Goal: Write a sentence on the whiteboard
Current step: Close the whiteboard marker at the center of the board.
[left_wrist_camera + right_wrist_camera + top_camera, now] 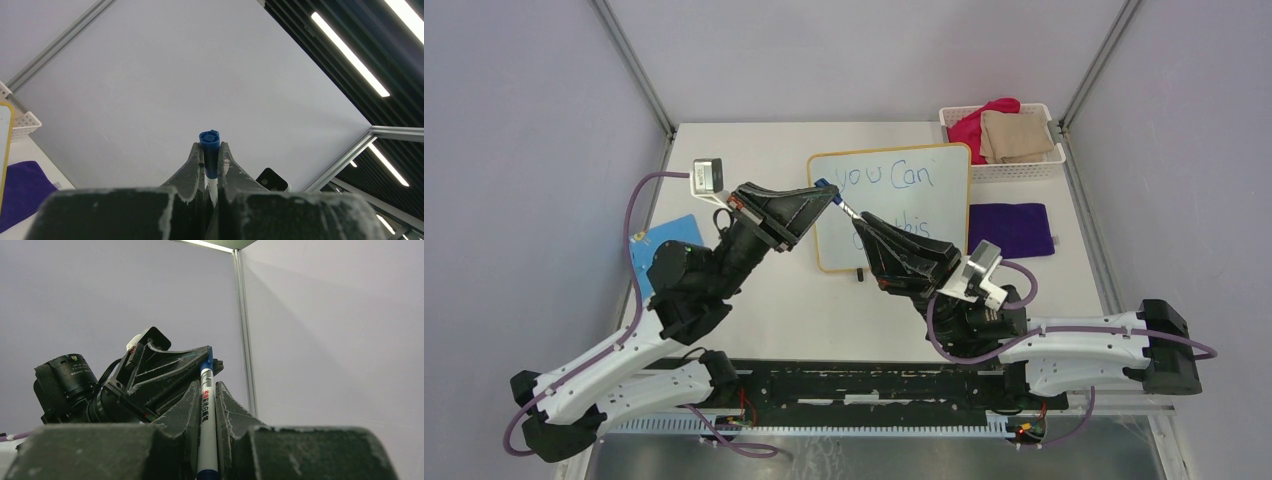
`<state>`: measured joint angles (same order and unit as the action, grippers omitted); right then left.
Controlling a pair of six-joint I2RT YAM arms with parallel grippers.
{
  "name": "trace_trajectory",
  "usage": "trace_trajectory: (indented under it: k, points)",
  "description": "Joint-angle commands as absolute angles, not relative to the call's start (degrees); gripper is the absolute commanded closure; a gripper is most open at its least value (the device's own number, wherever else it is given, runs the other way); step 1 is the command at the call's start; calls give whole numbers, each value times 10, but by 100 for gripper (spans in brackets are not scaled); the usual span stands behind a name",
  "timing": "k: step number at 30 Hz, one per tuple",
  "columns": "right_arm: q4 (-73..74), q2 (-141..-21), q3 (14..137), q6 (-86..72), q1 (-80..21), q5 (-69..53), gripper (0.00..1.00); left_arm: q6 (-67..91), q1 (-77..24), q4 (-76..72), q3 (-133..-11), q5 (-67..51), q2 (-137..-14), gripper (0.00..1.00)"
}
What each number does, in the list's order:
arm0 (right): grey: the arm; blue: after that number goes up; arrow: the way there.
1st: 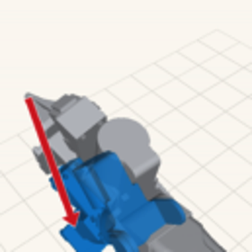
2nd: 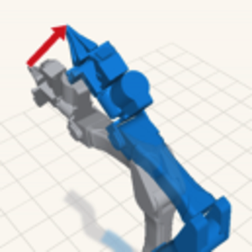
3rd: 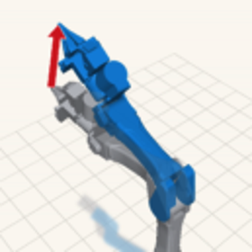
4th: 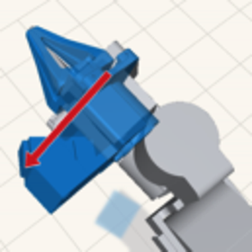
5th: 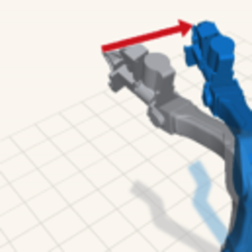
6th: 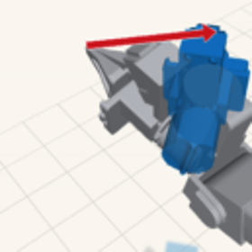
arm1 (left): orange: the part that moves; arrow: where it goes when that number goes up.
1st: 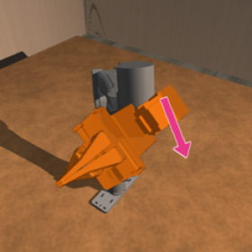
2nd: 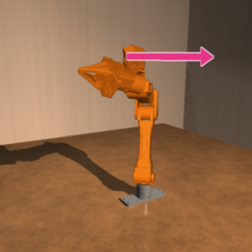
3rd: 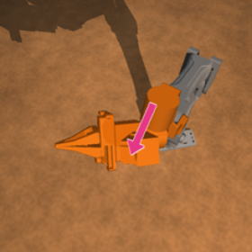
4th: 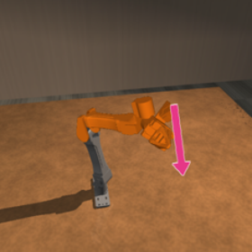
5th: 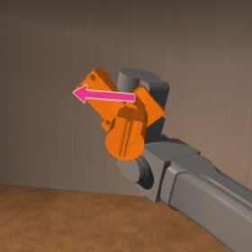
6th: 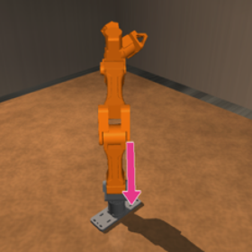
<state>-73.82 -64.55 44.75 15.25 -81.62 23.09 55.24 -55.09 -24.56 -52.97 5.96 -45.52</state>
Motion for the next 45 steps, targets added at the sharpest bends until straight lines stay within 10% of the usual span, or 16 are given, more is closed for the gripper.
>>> trace_trajectory:
  k: [1,27,39,45]
  points:
    - [-751,-640,456,153,-817,232,100,553,-552,-241,-552,41,-471,98]
    - [-751,-688,510,191,-816,241,100,598,-592,-279,-496,-86,-522,98]
    - [-737,-688,525,200,-816,233,100,595,-594,-279,-492,-104,-526,88]
    - [-734,-682,523,201,-817,231,100,586,-595,-275,-496,-98,-519,67]
